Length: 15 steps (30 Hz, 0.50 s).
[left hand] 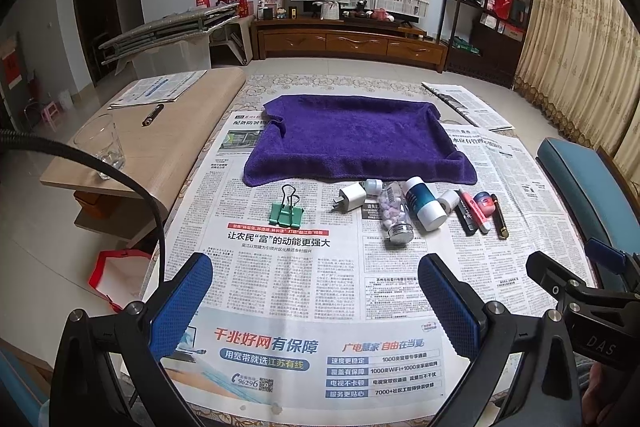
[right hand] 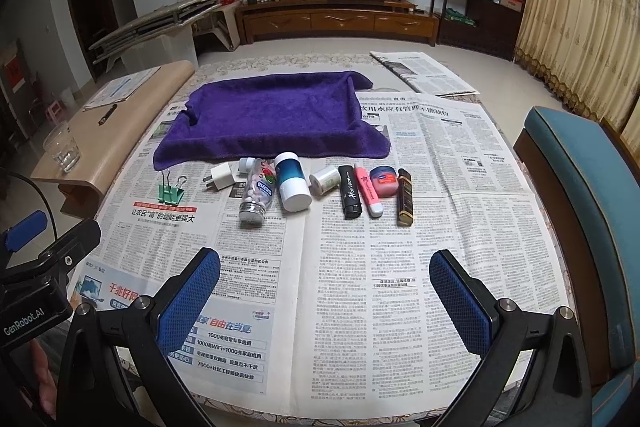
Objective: Organize rigid objects
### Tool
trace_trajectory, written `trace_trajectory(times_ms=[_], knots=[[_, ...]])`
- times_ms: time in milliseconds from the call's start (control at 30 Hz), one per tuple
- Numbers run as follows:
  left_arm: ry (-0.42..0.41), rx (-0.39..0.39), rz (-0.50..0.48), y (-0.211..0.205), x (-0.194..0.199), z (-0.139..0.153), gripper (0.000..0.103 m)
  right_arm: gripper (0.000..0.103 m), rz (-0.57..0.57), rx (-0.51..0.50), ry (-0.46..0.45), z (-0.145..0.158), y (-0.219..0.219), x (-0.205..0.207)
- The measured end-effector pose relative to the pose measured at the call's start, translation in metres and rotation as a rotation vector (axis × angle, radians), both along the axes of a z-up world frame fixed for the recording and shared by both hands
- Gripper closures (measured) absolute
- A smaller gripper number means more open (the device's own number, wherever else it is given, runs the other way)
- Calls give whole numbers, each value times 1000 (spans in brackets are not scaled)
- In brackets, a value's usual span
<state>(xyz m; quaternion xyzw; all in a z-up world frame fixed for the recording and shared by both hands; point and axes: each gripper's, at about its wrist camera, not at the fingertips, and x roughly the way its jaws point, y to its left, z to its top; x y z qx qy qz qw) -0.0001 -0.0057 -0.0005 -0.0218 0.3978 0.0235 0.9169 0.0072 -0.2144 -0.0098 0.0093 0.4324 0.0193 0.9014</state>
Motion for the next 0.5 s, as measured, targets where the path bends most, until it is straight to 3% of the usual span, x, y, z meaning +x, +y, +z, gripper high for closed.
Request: trace_trajectory(times_ms=[500], knots=[[-5, 0, -2, -3, -2, 0, 0, 0, -1, 0, -4, 2, -2, 0]])
